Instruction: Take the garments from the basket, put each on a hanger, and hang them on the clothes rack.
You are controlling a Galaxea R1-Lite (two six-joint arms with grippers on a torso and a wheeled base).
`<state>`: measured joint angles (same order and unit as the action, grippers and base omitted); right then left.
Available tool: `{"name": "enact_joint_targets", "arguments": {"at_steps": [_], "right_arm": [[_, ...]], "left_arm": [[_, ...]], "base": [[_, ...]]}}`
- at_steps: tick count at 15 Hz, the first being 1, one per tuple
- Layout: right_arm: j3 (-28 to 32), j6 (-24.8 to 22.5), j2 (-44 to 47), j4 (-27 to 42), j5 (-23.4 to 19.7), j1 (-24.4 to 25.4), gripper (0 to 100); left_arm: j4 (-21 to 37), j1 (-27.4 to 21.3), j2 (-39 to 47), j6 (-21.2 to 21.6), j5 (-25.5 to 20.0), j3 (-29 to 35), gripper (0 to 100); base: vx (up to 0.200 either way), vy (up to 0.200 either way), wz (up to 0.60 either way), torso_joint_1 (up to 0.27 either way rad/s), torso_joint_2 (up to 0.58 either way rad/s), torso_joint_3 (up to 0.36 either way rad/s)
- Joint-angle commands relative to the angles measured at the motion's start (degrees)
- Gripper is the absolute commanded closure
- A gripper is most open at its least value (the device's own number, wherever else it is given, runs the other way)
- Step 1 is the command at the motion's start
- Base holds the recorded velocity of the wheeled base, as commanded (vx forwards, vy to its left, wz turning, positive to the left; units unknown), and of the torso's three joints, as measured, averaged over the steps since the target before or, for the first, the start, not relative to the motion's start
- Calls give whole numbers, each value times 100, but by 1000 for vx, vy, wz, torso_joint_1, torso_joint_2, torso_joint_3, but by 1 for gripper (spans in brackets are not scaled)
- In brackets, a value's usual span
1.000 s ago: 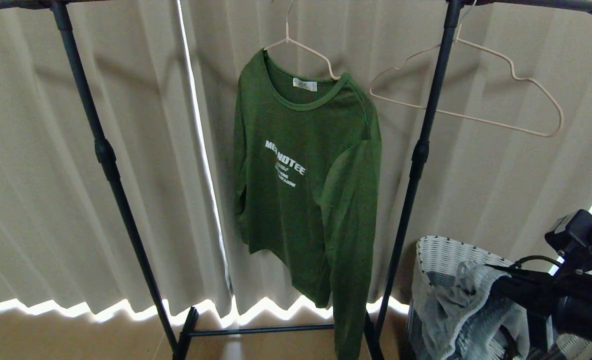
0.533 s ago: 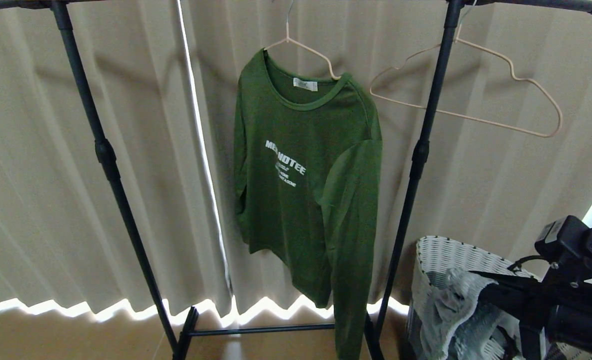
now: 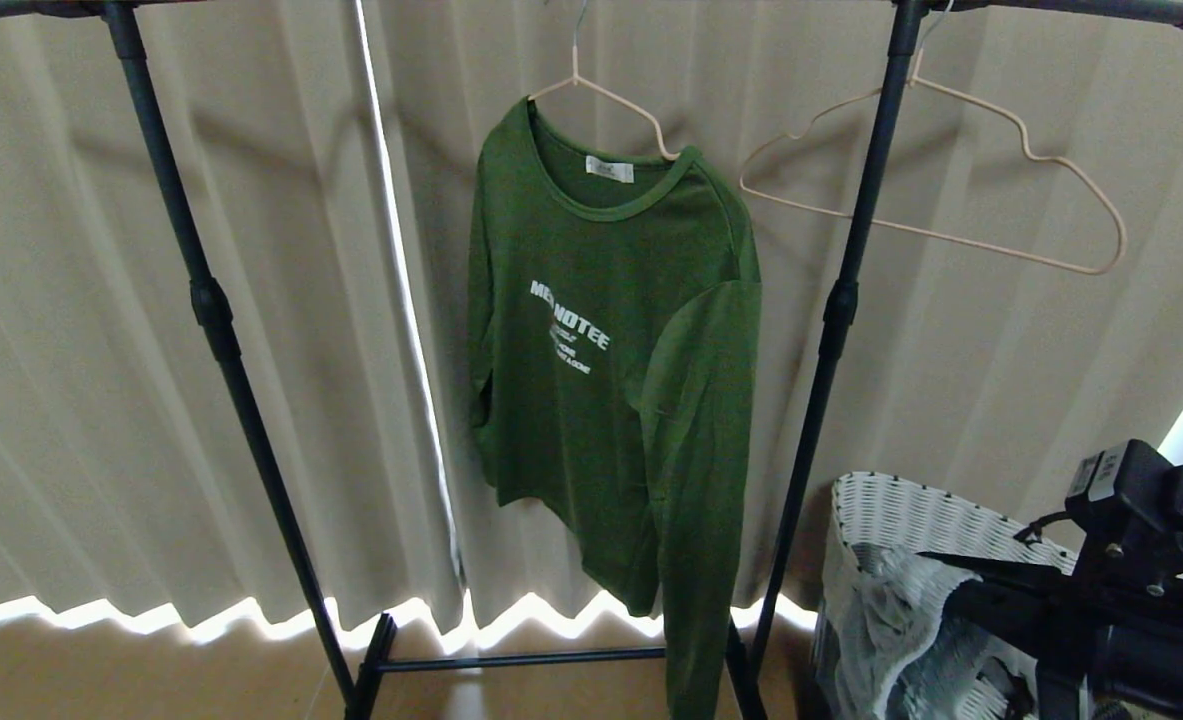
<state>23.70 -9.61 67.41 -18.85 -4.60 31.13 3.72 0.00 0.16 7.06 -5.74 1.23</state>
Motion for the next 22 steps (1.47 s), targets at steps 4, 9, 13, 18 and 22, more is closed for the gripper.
{"name": "enact_joint_targets", "arguments": {"at_steps": [4,9,13,18,22], "right_arm": [[249,-6,70,4,-279,95,100],[346,3,70,-14,-296,393,100],[381,82,123,-541,-305,437,100],[1339,257,677,-576,-314,437,100],[2157,433,1046,-576,-551,446,100]], "left_arm": [[-328,0,2,226,-1122,193,0],[-328,-237,1382,261,-1834,1274,0],[-741,-958,3746,199,-2010,2241,0],[-2253,-2522,6022,147,-1676,2795,0],[-3835,-4043,8096,-512,-885,2812,0]], "base": [[0,0,0,0,0,0],[0,0,0,0,0,0],[0,0,0,0,0,0],[0,0,0,0,0,0],[0,0,0,0,0,0]]}}
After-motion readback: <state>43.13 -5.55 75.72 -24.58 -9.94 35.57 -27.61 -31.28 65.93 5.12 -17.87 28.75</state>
